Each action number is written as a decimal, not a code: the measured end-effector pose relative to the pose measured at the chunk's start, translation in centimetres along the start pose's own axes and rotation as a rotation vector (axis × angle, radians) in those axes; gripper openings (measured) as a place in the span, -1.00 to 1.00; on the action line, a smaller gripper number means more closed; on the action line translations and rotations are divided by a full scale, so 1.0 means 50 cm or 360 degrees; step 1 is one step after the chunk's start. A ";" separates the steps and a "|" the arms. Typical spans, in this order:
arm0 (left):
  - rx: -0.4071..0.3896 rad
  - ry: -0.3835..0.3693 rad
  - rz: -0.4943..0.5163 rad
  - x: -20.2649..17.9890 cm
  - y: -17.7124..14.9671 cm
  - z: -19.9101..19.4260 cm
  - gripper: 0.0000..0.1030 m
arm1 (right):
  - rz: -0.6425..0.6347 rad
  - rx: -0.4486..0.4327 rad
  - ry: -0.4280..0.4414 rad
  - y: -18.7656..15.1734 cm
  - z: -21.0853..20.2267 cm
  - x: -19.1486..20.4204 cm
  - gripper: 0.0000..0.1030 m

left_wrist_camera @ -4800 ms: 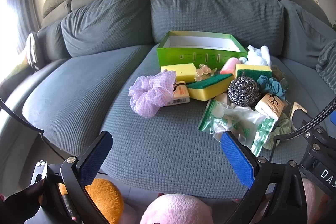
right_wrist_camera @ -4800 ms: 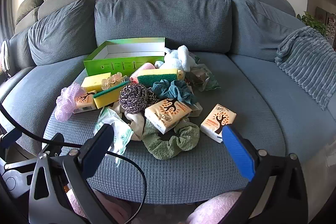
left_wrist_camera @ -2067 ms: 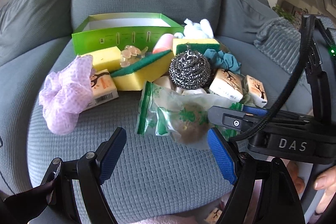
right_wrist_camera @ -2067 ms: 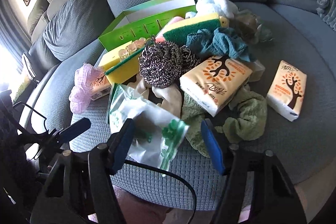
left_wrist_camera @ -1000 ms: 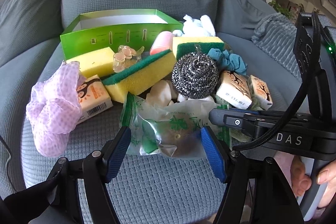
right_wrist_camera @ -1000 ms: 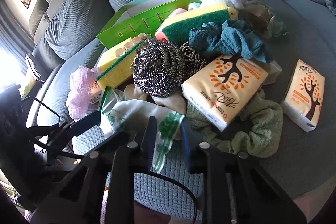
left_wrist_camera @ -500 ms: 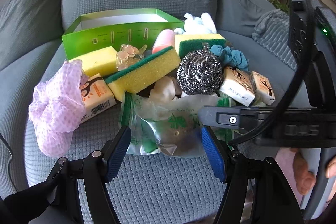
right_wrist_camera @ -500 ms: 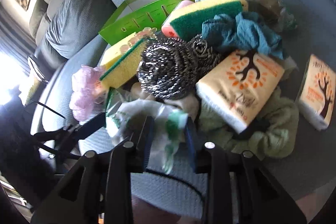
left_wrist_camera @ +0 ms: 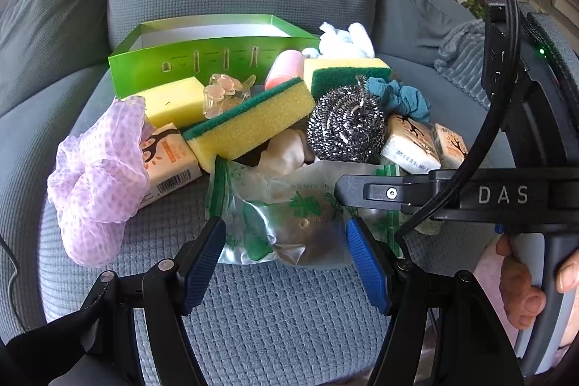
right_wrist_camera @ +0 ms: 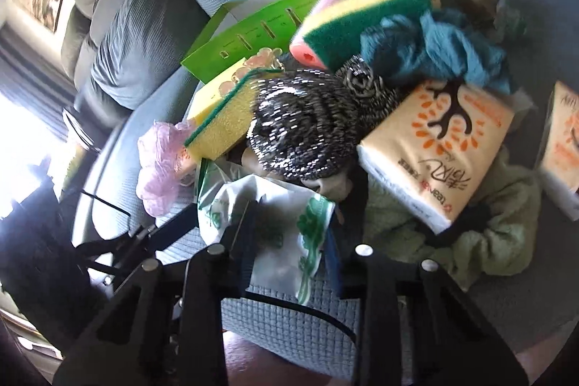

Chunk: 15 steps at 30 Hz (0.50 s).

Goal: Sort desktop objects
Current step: 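Close the right gripper on the clear green-printed plastic bag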

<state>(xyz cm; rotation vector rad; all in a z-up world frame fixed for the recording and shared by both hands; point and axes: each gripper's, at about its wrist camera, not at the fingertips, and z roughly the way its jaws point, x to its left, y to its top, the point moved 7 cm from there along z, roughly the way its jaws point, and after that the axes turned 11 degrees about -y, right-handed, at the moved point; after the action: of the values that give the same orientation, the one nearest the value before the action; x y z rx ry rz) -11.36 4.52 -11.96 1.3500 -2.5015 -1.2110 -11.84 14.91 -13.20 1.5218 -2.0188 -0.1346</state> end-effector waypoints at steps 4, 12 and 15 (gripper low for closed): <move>0.0011 -0.0012 -0.0017 0.003 -0.001 -0.001 0.34 | -0.0026 -0.0023 0.0013 -0.010 -0.011 0.016 -0.82; -0.0015 -0.0064 0.0001 -0.006 -0.005 -0.011 0.04 | -0.0028 0.0005 0.0049 -0.031 -0.029 0.025 -0.93; -0.0020 -0.0090 -0.0001 -0.012 -0.007 -0.014 0.00 | -0.0040 -0.0001 0.0049 -0.036 -0.039 0.025 -0.93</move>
<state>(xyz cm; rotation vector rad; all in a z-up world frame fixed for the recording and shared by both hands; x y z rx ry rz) -10.47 4.40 -11.54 1.3319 -2.5270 -1.2803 -9.51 13.67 -11.87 1.5405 -1.9760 -0.1209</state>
